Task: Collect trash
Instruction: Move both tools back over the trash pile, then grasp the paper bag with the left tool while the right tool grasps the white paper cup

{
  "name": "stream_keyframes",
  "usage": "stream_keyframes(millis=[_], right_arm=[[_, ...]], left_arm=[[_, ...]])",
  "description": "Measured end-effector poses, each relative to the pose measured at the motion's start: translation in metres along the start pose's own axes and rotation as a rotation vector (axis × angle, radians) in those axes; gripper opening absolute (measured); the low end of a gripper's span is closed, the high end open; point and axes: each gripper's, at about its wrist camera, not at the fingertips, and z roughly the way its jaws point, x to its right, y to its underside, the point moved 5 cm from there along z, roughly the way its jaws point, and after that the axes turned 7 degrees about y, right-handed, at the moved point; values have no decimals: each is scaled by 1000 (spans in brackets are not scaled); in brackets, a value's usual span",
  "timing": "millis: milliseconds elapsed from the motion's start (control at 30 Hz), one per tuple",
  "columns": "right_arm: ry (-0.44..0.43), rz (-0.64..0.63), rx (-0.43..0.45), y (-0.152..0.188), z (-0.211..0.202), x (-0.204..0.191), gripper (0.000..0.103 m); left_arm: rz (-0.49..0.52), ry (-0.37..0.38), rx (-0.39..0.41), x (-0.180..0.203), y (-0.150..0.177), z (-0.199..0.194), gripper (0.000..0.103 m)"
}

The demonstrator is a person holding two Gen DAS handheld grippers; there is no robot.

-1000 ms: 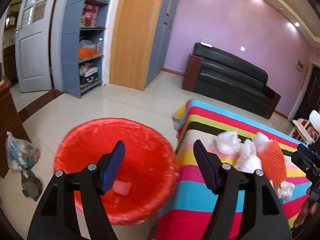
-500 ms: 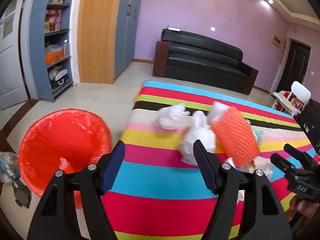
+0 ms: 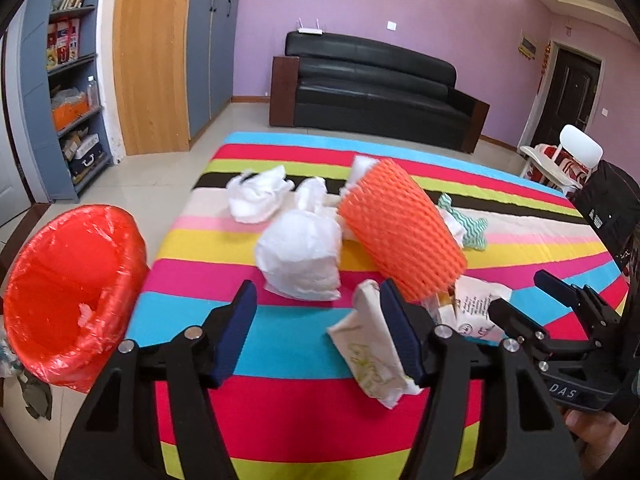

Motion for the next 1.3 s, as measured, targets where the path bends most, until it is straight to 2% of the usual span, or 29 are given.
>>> stream_keyframes(millis=[167, 300, 467, 667, 833, 1033, 1067, 1100, 1300], right_arm=[[0, 3, -9, 5, 1, 3, 90], [-7, 1, -17, 6, 3, 3, 90], [-9, 8, -28, 6, 7, 4, 90], [-11, 9, -48, 8, 13, 3, 90], [-16, 12, -69, 11, 18, 2, 76], [-30, -3, -101, 18, 25, -4, 74], [-34, -4, -105, 18, 26, -5, 71], [-39, -4, -111, 19, 28, -6, 64], [-31, -16, -109, 19, 27, -9, 61]], left_arm=[[-14, 39, -56, 8, 7, 15, 48], [-10, 63, -96, 17, 12, 27, 44], [-16, 91, -146, 22, 19, 42, 24], [-14, 106, -160, 25, 19, 49, 21], [-11, 111, -146, 25, 19, 44, 18], [-7, 95, -102, 17, 12, 31, 17], [-5, 88, -94, 16, 11, 29, 17], [-3, 83, -88, 15, 10, 27, 17], [-9, 66, -60, 7, 6, 20, 17]])
